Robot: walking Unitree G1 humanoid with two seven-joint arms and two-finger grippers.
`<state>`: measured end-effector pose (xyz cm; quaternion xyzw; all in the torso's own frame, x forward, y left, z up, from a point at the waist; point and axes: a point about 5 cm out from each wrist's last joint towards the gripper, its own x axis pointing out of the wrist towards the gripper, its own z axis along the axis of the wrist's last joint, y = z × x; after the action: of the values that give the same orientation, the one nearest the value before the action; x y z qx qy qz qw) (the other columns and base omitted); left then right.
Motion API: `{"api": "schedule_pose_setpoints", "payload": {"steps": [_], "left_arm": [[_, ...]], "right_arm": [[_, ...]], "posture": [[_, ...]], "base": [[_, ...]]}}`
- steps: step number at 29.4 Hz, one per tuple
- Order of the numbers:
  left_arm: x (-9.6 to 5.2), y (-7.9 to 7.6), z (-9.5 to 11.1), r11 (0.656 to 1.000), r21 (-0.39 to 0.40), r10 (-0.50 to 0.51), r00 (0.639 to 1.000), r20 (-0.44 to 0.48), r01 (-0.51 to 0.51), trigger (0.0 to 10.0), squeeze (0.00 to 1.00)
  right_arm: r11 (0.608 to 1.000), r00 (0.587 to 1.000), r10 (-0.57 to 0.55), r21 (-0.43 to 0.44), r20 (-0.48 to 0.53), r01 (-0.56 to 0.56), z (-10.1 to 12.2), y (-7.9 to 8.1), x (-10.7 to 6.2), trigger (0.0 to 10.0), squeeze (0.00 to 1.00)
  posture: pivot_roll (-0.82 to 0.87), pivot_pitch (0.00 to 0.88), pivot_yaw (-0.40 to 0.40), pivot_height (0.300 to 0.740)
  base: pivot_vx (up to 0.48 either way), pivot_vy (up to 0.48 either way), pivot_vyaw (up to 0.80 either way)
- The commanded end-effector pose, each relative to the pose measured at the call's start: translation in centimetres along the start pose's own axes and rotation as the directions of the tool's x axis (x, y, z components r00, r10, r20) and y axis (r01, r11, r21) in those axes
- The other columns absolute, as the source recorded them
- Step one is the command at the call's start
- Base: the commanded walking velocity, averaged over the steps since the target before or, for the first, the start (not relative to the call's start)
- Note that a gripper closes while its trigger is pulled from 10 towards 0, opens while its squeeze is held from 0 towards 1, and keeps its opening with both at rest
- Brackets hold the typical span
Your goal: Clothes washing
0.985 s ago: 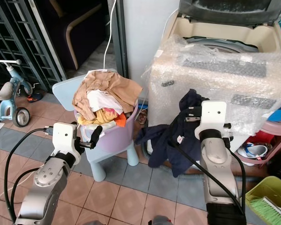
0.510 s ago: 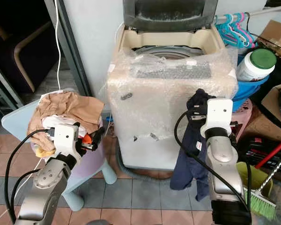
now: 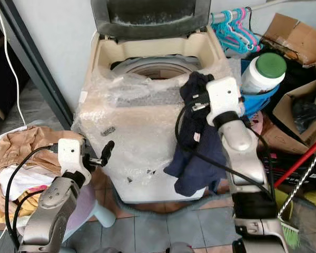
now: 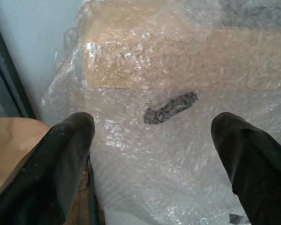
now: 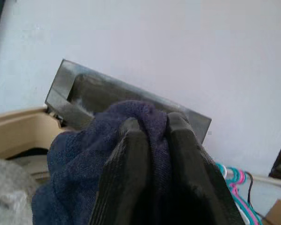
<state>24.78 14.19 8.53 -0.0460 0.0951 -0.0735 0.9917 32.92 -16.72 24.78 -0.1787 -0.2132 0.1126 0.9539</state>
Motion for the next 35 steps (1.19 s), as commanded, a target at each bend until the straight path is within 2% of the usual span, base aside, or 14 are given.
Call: {"api": "schedule_pose_setpoints", "payload": {"steps": [1,2,6,9,14,21,24,27,28,30,31,32,34,35], "left_arm": [[-0.3,1.1,-0.3,0.998,-0.015,0.053,0.998,-0.025,-0.053,10.0,0.00],[-0.3,1.1,-0.1,0.998,-0.010,0.068,0.997,-0.026,-0.069,10.0,0.00],[-0.2,1.1,0.2,0.997,0.002,0.078,0.997,-0.022,-0.078,10.0,0.00],[-0.5,1.3,0.9,0.992,0.022,0.121,0.993,-0.006,-0.121,10.0,0.00],[-1.0,1.5,0.7,0.988,0.017,0.153,0.988,-0.015,-0.153,10.0,0.00],[-0.9,1.0,0.6,0.992,0.014,0.123,0.992,-0.007,-0.123,10.0,0.00],[-0.8,1.0,0.5,0.992,0.016,0.122,0.992,-0.010,-0.122,10.0,0.00],[-0.9,1.0,0.3,0.991,0.013,0.131,0.991,-0.026,-0.130,10.0,0.00],[-0.9,1.0,0.3,0.991,0.013,0.131,0.991,-0.026,-0.130,10.0,0.00],[-1.0,0.7,0.1,0.992,0.016,0.124,0.992,-0.036,-0.123,10.0,0.00],[-1.0,0.7,0.1,0.992,0.016,0.124,0.992,-0.036,-0.123,10.0,0.00],[-1.0,0.7,0.1,0.992,0.015,0.124,0.991,-0.040,-0.124,10.0,0.00],[-1.1,0.8,0.0,0.992,0.018,0.123,0.991,-0.046,-0.122,10.0,0.00],[-1.1,0.8,0.0,0.992,0.019,0.123,0.991,-0.046,-0.122,10.0,0.00]], "right_arm": [[0.999,0.999,0.039,0.012,0.004,-0.039,-0.1,0.8,0.2,10.0,0.00],[0.999,0.996,0.036,-0.024,0.076,-0.034,1.6,-0.1,2.0,10.0,0.00],[0.999,0.992,0.030,-0.044,0.124,-0.024,2.8,-0.9,3.3,10.0,0.00],[0.997,0.976,0.029,-0.075,0.217,-0.013,5.7,-2.4,5.3,10.0,0.00],[0.995,0.958,0.004,-0.099,0.285,0.025,8.1,-3.9,7.0,10.0,0.00],[0.968,0.926,-0.003,-0.233,0.378,0.098,11.1,-5.4,9.1,10.0,0.00],[0.926,0.909,-0.084,-0.306,0.409,0.223,12.4,-6.6,9.8,10.0,0.00],[0.944,0.961,-0.155,-0.254,0.231,0.213,8.8,-7.2,10.5,10.0,0.00],[0.944,0.961,-0.155,-0.254,0.231,0.213,8.8,-7.2,10.5,10.0,0.00],[0.975,0.983,-0.154,-0.177,-0.100,0.135,2.1,-6.5,9.8,10.0,0.00],[0.975,0.983,-0.154,-0.177,-0.100,0.135,2.1,-6.5,9.8,10.0,0.00],[0.981,0.945,-0.181,-0.115,-0.273,0.155,-1.2,-6.5,8.6,10.0,0.00],[0.968,0.859,-0.226,-0.010,-0.458,0.250,-4.8,-7.1,6.4,10.0,0.00],[0.965,0.850,-0.232,-0.004,-0.473,0.262,-5.1,-7.2,6.2,10.0,0.00]], "posture": [[-0.05,0.005,0.032,0.740],[-0.03,0.017,0.035,0.740],[-0.02,0.022,0.035,0.740],[-0.01,0.046,0.025,0.740],[0.00,0.052,0.016,0.740],[0.00,0.044,0.012,0.740],[0.00,0.040,0.006,0.740],[0.00,0.034,0.001,0.740],[0.00,0.034,0.001,0.740],[0.01,0.037,0.000,0.740],[0.01,0.037,0.000,0.740],[0.01,0.038,0.003,0.740],[0.01,0.039,0.003,0.740],[0.01,0.039,0.003,0.740]], "base": [[0.334,0.000,0.00],[0.000,0.000,0.77],[0.000,0.000,0.77],[0.000,0.000,0.73],[0.000,0.000,0.70],[0.000,0.000,0.68],[0.000,0.000,0.56],[0.000,0.000,0.00],[0.000,0.000,0.00],[0.000,0.000,0.00],[0.000,0.000,0.00],[0.000,0.000,0.00],[0.000,0.000,0.00],[0.000,0.000,0.00]]}}
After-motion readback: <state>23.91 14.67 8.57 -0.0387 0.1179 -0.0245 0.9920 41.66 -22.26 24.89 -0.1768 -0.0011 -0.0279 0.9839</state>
